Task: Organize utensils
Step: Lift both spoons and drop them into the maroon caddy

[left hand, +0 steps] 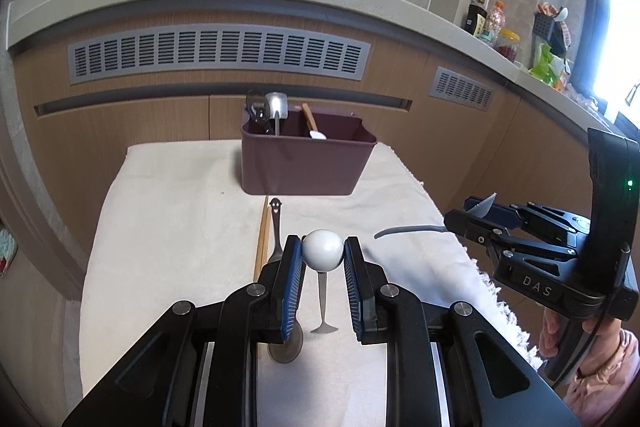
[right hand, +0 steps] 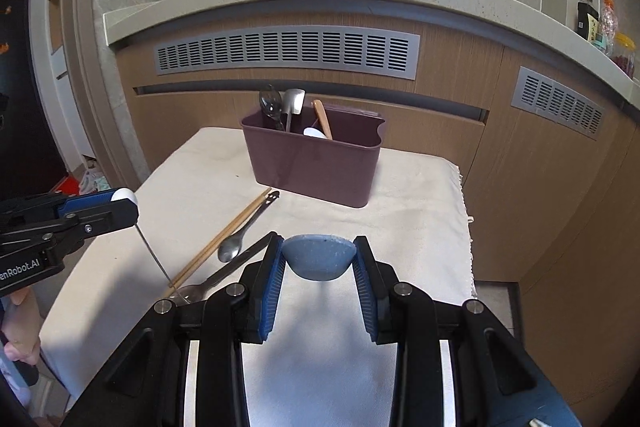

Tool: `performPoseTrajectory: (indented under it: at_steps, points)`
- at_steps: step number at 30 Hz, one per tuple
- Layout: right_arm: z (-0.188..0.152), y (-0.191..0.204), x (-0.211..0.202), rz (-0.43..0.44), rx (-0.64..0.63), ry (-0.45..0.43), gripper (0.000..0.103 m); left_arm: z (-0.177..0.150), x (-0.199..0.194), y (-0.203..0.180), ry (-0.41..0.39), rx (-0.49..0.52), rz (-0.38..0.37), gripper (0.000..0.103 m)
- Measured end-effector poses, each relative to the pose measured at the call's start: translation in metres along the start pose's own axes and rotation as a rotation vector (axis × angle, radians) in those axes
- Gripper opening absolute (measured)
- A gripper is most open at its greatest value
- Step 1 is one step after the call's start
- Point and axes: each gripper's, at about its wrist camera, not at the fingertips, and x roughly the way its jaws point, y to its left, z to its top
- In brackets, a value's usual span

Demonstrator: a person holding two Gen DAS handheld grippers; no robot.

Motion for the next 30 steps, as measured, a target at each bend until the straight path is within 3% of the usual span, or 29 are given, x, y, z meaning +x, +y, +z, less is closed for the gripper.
performPoseTrajectory:
  at_steps: [6, 12, 17, 21, 30]
  points:
    - [0.021, -0.003, -0.029, 0.029, -0.021, -0.038, 0.031, 0.037, -0.021, -0.013, -0.057, 0.04, -0.063, 0.022]
    - [0.096, -0.014, -0.079, 0.023, -0.065, -0.208, 0.031, 0.124, -0.049, -0.023, -0.217, 0.118, -0.075, 0.022]
    - [0.146, -0.024, -0.085, 0.03, -0.067, -0.252, 0.031, 0.182, -0.045, -0.023, -0.309, 0.136, -0.043, 0.022]
    - [0.166, -0.03, -0.071, 0.051, -0.071, -0.217, 0.031, 0.201, -0.027, -0.014, -0.332, 0.129, -0.02, 0.022]
    - [0.169, -0.054, 0.02, 0.124, 0.009, 0.036, 0.031, 0.189, 0.05, 0.013, -0.306, 0.088, 0.026, 0.022]
